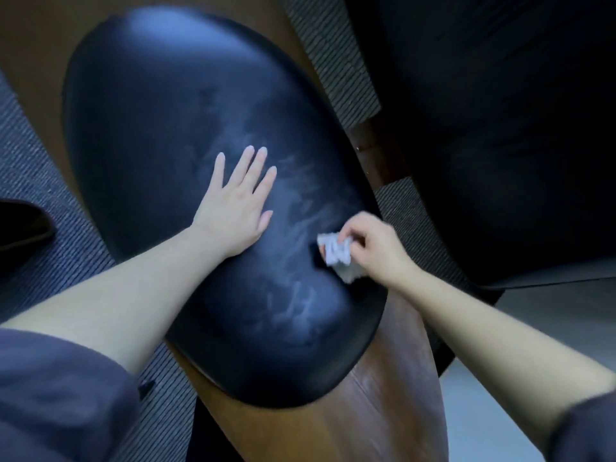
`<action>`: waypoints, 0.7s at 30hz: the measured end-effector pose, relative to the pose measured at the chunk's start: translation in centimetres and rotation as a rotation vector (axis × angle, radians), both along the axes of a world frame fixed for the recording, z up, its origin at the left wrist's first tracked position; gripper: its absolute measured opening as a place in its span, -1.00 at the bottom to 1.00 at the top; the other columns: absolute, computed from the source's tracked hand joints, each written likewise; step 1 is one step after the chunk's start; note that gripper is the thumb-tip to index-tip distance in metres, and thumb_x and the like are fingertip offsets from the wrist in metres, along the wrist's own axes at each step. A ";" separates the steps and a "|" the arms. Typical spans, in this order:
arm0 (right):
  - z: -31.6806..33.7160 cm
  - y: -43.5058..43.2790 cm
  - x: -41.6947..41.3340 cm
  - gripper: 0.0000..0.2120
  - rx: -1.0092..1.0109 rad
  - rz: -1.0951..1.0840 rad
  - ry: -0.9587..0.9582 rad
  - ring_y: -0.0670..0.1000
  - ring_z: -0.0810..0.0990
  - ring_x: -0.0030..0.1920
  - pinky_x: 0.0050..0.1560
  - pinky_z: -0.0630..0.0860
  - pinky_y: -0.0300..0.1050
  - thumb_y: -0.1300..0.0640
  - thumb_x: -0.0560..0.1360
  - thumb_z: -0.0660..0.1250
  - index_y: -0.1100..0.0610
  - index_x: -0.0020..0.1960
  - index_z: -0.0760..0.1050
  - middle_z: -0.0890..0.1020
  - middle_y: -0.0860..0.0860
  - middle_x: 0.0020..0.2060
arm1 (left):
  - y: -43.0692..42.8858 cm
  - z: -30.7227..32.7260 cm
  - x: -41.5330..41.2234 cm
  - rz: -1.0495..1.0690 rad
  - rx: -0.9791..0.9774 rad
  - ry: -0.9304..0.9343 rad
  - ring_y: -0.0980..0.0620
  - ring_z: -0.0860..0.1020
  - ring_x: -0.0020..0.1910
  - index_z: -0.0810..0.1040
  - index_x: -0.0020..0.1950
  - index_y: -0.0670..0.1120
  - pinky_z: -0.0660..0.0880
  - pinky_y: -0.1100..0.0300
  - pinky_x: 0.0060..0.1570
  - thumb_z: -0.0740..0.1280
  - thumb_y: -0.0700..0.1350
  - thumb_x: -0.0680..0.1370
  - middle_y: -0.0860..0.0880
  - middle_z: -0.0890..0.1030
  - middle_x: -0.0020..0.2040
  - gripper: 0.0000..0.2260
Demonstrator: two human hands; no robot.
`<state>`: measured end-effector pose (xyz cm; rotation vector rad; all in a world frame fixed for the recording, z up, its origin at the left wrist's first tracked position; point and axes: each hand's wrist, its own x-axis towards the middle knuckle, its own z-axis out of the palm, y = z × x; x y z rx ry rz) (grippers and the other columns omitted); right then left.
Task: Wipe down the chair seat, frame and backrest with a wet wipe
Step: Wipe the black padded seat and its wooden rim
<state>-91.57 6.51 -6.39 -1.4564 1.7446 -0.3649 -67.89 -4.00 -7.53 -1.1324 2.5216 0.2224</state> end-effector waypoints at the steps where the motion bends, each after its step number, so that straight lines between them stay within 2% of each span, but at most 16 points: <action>1: -0.1 -2.6 -0.5 -0.81 -0.072 -0.125 0.035 0.10 0.57 -0.14 -0.05 0.47 -0.03 0.34 0.29 0.24 0.16 -0.22 0.58 0.58 0.03 -0.23 | -0.7 -0.1 -0.3 -0.006 -0.014 0.000 -0.14 -0.15 0.58 -0.01 0.60 -0.12 -0.09 -0.27 0.48 0.04 0.13 0.62 -0.19 -0.12 0.60 -0.39; 3: -0.3 -7.8 -1.6 -0.80 -0.233 -0.305 0.116 0.13 0.57 -0.11 -0.03 0.47 -0.02 0.36 0.30 0.22 0.20 -0.20 0.58 0.58 0.08 -0.19 | -2.2 -0.3 -1.1 -0.027 -0.038 0.004 -0.15 -0.15 0.58 0.00 0.60 -0.11 -0.09 -0.28 0.47 0.05 0.13 0.62 -0.19 -0.12 0.60 -0.39; 5: -0.3 -12.1 -2.4 -0.77 -0.343 -0.315 0.176 0.12 0.53 -0.07 -0.02 0.46 -0.05 0.31 0.32 0.16 0.22 -0.15 0.57 0.56 0.11 -0.12 | -3.7 -0.7 -2.3 -0.044 -0.060 0.010 -0.16 -0.16 0.58 -0.02 0.60 -0.11 -0.11 -0.31 0.46 0.05 0.13 0.62 -0.19 -0.13 0.60 -0.39; 8: -0.9 -16.0 -3.3 -0.70 -0.459 -0.080 0.332 0.12 0.49 -0.04 -0.09 0.44 -0.04 0.14 0.36 0.08 0.20 -0.12 0.56 0.55 0.10 -0.06 | -5.9 -1.8 -4.3 -0.053 -0.092 0.019 -0.16 -0.19 0.57 -0.06 0.60 -0.09 -0.15 -0.34 0.44 0.03 0.16 0.62 -0.17 -0.17 0.60 -0.37; 11: -2.6 -18.5 -5.0 -0.87 -0.623 0.242 0.616 0.14 0.52 -0.08 -0.19 0.41 -0.03 0.11 0.41 0.27 0.15 -0.17 0.53 0.58 0.07 -0.09 | -7.0 -3.6 -5.3 -0.062 -0.106 0.024 -0.17 -0.21 0.57 -0.09 0.60 -0.07 -0.20 -0.37 0.41 0.00 0.19 0.62 -0.17 -0.19 0.60 -0.36; 13: -4.5 -19.7 -5.8 -0.89 -0.669 0.441 0.746 0.14 0.54 -0.12 -0.20 0.41 -0.03 0.12 0.43 0.34 0.14 -0.22 0.50 0.57 0.07 -0.15 | -6.8 -4.6 -5.1 -0.081 -0.160 0.036 -0.19 -0.18 0.57 -0.07 0.60 -0.08 -0.18 -0.40 0.41 -0.02 0.20 0.61 -0.18 -0.17 0.60 -0.36; 15: -6.7 -19.3 -6.3 -0.88 -0.602 0.614 0.825 0.13 0.55 -0.18 -0.21 0.45 -0.01 0.13 0.48 0.30 0.13 -0.22 0.49 0.55 0.07 -0.22 | -6.6 -5.1 -4.8 -0.086 -0.203 0.079 -0.20 -0.12 0.57 0.01 0.60 -0.09 -0.14 -0.40 0.41 -0.01 0.19 0.60 -0.20 -0.11 0.60 -0.36; 17: -8.7 -17.3 -7.0 -0.86 -0.489 0.687 0.888 0.14 0.56 -0.19 -0.18 0.49 0.00 0.15 0.54 0.22 0.17 -0.08 0.53 0.56 0.08 -0.22 | -6.6 -5.4 -4.7 -0.090 -0.214 0.124 -0.20 -0.09 0.58 0.06 0.59 -0.10 -0.13 -0.40 0.42 0.02 0.18 0.59 -0.20 -0.06 0.60 -0.36; 19: -9.9 -14.9 -7.7 -0.70 -0.322 0.737 0.946 0.18 0.61 -0.09 -0.05 0.55 0.02 0.19 0.52 0.13 0.25 0.09 0.57 0.62 0.14 -0.11 | -6.7 -5.5 -4.7 -0.085 -0.220 0.143 -0.20 -0.07 0.58 0.09 0.59 -0.10 -0.13 -0.40 0.42 0.05 0.18 0.58 -0.20 -0.03 0.60 -0.36; 21: -10.1 -13.3 -7.9 -0.56 -0.146 0.767 1.025 0.25 0.60 0.11 0.16 0.52 0.07 0.20 0.47 0.04 0.31 0.21 0.54 0.61 0.23 0.10 | -6.7 -5.6 -4.7 -0.081 -0.219 0.146 -0.20 -0.06 0.58 0.10 0.59 -0.10 -0.13 -0.40 0.42 0.05 0.17 0.58 -0.20 -0.02 0.60 -0.37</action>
